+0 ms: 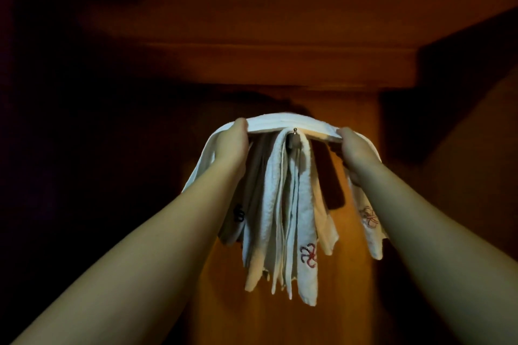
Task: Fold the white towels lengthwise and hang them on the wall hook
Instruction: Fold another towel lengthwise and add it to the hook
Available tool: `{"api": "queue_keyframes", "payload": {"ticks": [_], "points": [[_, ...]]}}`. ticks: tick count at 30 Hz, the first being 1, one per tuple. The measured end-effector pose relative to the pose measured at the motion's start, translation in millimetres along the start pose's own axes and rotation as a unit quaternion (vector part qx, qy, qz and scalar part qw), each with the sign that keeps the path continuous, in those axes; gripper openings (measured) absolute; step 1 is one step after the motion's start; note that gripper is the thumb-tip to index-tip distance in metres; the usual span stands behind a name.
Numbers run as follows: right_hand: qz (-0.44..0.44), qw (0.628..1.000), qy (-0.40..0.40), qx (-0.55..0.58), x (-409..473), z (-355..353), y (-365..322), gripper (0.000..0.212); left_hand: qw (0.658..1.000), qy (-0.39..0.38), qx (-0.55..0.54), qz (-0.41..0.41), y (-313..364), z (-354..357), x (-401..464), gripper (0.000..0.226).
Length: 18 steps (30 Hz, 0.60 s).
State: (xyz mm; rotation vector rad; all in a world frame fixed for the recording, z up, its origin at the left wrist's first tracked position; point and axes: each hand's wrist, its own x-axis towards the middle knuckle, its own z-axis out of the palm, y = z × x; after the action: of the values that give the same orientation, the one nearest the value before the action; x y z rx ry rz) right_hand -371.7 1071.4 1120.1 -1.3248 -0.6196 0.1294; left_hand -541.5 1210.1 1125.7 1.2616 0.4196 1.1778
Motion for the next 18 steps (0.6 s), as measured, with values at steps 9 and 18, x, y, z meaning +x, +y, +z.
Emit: {"api": "queue_keyframes", "payload": {"ticks": [9,18], "points": [[0.032,0.995,-0.056,0.074,-38.4,14.3,34.2,0.033,0.995,-0.025,-0.033,-0.093,-41.3,7.9,-60.9,0.026],[0.096,0.976,-0.087,0.178,-52.0,45.3,55.3,0.043,0.979,-0.039,-0.134,-0.147,-50.2,29.7,-75.0,0.037]]}}
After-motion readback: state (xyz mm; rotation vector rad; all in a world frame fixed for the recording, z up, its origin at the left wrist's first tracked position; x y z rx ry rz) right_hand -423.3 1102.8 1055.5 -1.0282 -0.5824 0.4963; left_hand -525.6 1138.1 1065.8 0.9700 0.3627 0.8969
